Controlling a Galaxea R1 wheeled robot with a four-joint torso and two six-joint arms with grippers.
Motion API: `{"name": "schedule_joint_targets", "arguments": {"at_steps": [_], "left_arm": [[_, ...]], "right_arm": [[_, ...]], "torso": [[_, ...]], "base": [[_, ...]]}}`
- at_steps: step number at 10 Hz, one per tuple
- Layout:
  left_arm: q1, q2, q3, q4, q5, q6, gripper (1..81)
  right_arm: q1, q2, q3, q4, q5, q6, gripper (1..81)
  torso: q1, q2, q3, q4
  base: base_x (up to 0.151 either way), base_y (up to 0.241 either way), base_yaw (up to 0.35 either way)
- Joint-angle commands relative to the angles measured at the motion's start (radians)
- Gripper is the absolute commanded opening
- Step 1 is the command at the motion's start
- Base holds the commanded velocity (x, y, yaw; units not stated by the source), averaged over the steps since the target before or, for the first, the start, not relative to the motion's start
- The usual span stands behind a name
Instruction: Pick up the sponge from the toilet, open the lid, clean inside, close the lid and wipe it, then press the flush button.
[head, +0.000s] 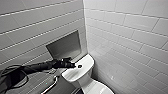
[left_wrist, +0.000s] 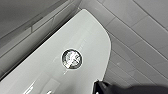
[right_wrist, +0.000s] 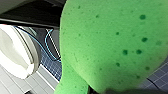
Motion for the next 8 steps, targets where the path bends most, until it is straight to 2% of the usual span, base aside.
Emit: {"name": "schedule_joint_targets", "arguments": {"at_steps": [1, 5, 6, 8], "left_arm": [[-0.025, -0.276, 0.346, 0.023, 0.014, -0.007, 1.0], [0.197, -0.406, 0.487, 0.156, 0.010, -0.001, 1.0], [0.294, -0.406, 0.490, 0.207, -0.010, -0.001, 1.0], [0.527, -0.374, 0.443, 0.340, -0.123, -0.001, 1.0]], "right_arm": [[0.011, 0.010, 0.008, -0.008, -0.068, 0.000, 1.0], [0.032, 0.016, 0.001, -0.014, -0.071, -0.003, 1.0], [0.034, 0.016, 0.000, -0.016, -0.067, -0.003, 1.0], [0.037, 0.020, 0.000, -0.019, -0.068, -0.004, 1.0]], "torso": [[0.000, 0.000, 0.000, 0.000], [0.000, 0.000, 0.000, 0.000], [0.000, 0.000, 0.000, 0.000], [0.000, 0.000, 0.000, 0.000]], "base": [[0.000, 0.000, 0.000], [0.000, 0.000, 0.000], [0.000, 0.000, 0.000], [0.000, 0.000, 0.000]]}}
